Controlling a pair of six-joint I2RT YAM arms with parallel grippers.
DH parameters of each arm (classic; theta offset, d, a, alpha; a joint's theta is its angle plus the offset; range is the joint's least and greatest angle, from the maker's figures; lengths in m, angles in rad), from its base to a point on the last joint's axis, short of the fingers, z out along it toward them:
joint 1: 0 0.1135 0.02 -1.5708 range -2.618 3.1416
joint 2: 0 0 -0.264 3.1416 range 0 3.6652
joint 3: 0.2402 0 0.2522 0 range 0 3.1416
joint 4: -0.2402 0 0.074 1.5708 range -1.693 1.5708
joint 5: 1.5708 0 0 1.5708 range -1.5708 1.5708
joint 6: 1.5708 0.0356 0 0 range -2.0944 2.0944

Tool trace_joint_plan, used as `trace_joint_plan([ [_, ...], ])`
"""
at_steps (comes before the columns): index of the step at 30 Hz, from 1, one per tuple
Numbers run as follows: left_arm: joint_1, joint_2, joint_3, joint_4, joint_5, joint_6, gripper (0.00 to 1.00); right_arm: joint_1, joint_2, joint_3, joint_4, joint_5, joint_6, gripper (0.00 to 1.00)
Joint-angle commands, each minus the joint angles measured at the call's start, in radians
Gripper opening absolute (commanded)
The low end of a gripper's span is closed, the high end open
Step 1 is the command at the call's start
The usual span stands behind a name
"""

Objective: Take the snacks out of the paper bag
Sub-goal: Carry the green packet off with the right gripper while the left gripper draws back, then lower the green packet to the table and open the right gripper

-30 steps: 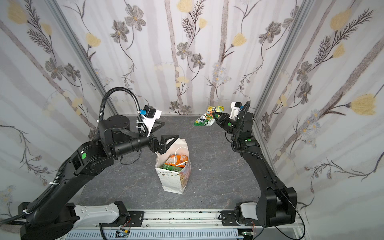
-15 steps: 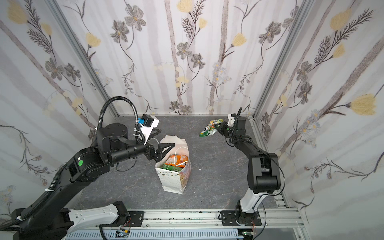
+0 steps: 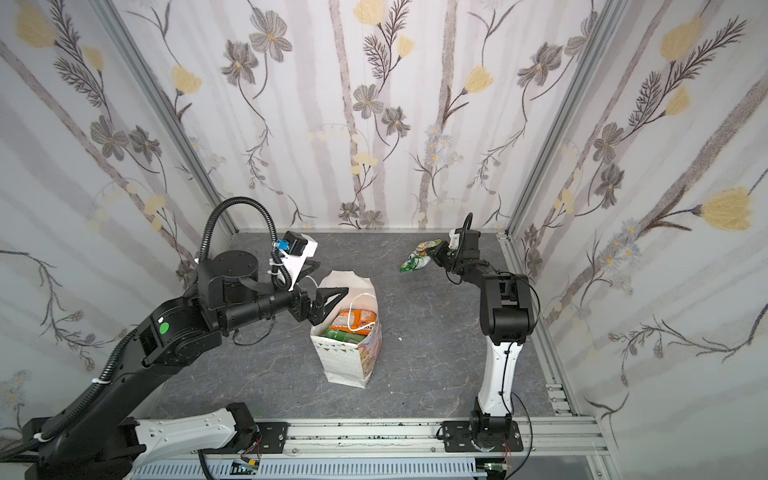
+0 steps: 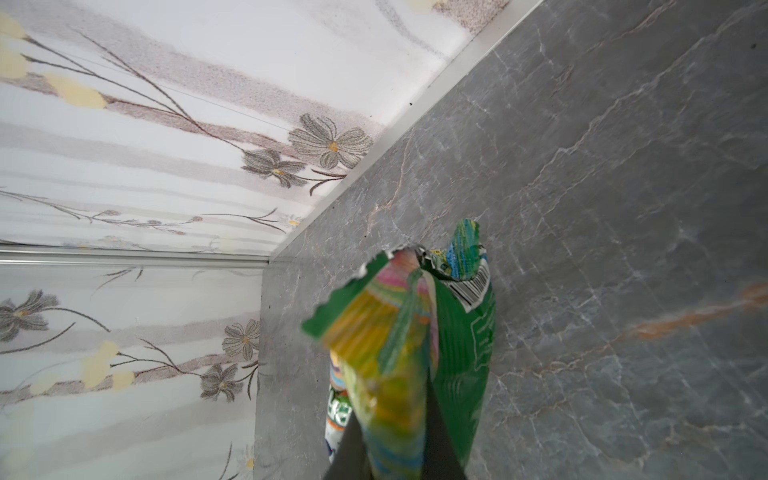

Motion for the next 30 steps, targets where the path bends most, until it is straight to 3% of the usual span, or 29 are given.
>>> trace_joint_plan([
  [1,-0.002,0.004,-0.008,0.008,-0.017,-0.012,1.0,0.001,0.048,0.049,0.024,-0.007,0.031,0.0],
  [8,-0.012,0.003,-0.025,0.006,-0.032,-0.023,1.0,0.004,0.092,0.077,-0.001,0.008,0.032,0.04],
  [22,-0.018,0.006,-0.024,0.003,-0.079,-0.037,1.0,0.003,-0.024,0.026,-0.197,0.167,-0.14,0.61],
  [30,-0.021,0.028,0.005,-0.028,-0.127,-0.043,1.0,-0.005,-0.212,-0.025,-0.287,0.283,-0.227,0.81],
])
